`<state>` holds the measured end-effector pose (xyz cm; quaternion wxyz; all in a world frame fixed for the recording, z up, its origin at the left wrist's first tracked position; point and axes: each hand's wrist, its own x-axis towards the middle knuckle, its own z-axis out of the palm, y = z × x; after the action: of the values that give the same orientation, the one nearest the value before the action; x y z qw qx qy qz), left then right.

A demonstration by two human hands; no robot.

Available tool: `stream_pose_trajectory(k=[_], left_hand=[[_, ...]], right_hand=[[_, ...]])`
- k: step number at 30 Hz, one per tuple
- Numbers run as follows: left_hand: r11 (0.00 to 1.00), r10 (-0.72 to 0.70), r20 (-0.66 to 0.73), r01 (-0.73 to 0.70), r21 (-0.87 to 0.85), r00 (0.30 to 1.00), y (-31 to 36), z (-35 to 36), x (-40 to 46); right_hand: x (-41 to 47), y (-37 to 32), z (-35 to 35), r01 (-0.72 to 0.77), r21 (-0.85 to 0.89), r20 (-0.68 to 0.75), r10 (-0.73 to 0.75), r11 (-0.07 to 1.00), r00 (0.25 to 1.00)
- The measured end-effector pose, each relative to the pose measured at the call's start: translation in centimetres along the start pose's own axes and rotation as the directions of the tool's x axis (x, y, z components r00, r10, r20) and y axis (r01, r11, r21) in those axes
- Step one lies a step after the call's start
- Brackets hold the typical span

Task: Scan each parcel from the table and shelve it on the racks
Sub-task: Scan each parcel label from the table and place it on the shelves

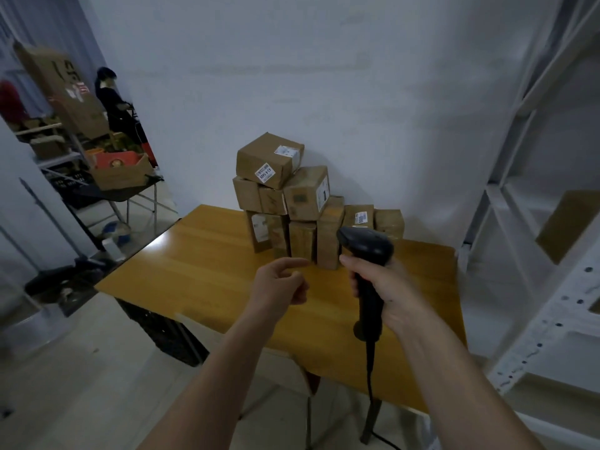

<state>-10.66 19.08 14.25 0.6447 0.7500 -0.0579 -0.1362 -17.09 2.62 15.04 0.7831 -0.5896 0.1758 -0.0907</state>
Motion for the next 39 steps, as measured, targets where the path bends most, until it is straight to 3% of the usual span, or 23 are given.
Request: stream_pose_trajectory(k=[3, 8, 13, 23, 29, 39], left_hand=[[0.999, -0.035, -0.052, 0.036, 0.036, 0.998, -0.1, -1.2, 4.0], [0.982, 0.021, -0.078, -0.006, 0.187, 0.997, 1.2, -2.1, 12.0], [0.977, -0.025, -0.105, 0.047, 0.209, 0.994, 1.8, -2.6, 18.5], [0.959, -0.266, -0.159, 0.243, -0.147, 0.951, 3.2, -5.7, 29.0], [0.770, -0.442, -0.027, 0.363, -0.525, 0.897, 5.2, -6.2, 36.0], [0.675, -0.468, -0.009, 0.351, -0.650, 0.884, 5.8, -4.3, 41.1]], right_hand=[[3.8, -0.1, 1.4, -0.037, 0.039, -0.001, 0.037, 0.999, 0.999], [10.4, -1.0, 3.1, -0.070, 0.054, -0.008, 0.071, 0.996, 0.997], [16.2, -2.2, 4.5, -0.107, 0.052, 0.008, 0.107, 0.993, 0.994], [22.8, -2.0, 7.2, -0.163, 0.084, 0.045, 0.159, 0.983, 0.986], [24.6, -2.1, 7.5, -0.182, 0.067, -0.042, 0.185, 0.981, 0.982], [26.3, -2.0, 8.7, -0.144, 0.072, -0.159, 0.154, 0.987, 0.975]])
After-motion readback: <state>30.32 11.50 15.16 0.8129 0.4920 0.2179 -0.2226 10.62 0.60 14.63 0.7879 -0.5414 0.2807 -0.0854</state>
